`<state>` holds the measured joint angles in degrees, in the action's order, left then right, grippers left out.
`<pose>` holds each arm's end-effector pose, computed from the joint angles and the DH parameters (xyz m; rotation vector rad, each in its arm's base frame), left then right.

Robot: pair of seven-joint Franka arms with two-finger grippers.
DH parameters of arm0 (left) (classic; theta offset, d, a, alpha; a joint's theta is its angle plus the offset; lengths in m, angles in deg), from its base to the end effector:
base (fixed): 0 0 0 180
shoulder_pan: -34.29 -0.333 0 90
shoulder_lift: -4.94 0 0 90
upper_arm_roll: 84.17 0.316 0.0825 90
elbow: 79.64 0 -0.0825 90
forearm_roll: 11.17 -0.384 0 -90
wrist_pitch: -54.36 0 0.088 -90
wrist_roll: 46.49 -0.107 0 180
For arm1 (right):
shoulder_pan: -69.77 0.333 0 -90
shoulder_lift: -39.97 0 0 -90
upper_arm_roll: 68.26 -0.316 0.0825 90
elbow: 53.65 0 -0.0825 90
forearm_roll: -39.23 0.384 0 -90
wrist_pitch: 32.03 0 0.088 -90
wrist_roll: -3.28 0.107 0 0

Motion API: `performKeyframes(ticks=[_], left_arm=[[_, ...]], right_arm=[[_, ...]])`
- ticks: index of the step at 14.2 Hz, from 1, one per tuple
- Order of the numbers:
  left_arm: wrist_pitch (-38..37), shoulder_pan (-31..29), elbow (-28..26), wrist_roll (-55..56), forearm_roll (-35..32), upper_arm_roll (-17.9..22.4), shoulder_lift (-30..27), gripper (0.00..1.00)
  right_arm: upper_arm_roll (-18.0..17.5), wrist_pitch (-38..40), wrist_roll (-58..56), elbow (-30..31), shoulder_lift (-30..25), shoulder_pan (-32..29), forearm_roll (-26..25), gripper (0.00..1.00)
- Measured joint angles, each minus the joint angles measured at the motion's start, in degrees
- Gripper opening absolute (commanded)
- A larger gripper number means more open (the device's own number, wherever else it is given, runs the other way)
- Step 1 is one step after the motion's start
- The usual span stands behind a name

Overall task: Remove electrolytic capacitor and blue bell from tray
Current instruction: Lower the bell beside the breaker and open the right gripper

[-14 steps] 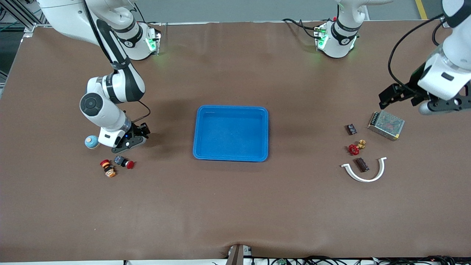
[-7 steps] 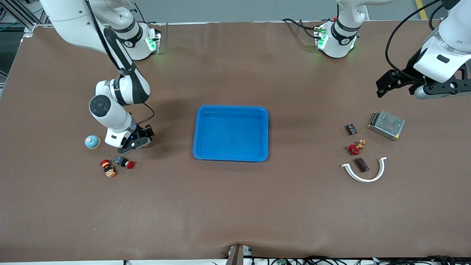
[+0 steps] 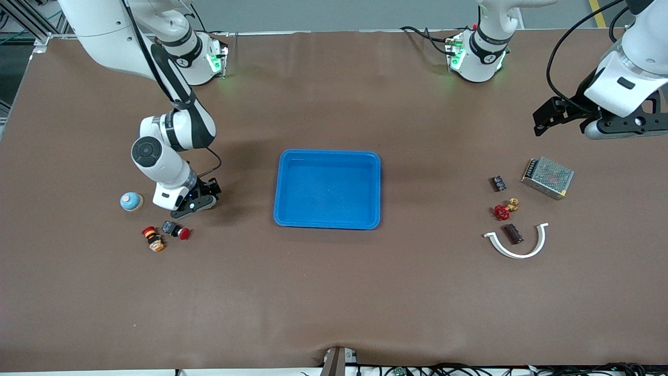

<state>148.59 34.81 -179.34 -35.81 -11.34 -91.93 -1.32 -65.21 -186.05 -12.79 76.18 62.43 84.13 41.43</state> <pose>0.5196 -0.0790 0.6091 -3.1255 -0.0663 -0.0243 0.5297 0.1039 0.1879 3.0587 0.6968 0.0485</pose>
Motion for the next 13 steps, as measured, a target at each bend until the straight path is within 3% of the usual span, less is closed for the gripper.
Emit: performKeyframes(ticks=[7, 9, 13], left_arm=[[0.0, 0.0, 0.0, 0.0, 0.0, 0.0, 0.0, 1.00], [0.0, 0.1, 0.1, -0.1, 0.0, 0.0, 0.0, 1.00], [0.0, 0.1, 0.1, 0.0, 0.0, 0.0, 0.0, 1.00]], right_arm=[[0.0, 1.5, 0.0, -0.7, -0.4, 0.0, 0.0, 1.00], [0.0, 6.4, 0.0, -1.9, -1.8, 0.0, 0.0, 1.00], [0.2, 23.4, 0.4, -7.9, -7.2, -0.1, 0.0, 1.00]])
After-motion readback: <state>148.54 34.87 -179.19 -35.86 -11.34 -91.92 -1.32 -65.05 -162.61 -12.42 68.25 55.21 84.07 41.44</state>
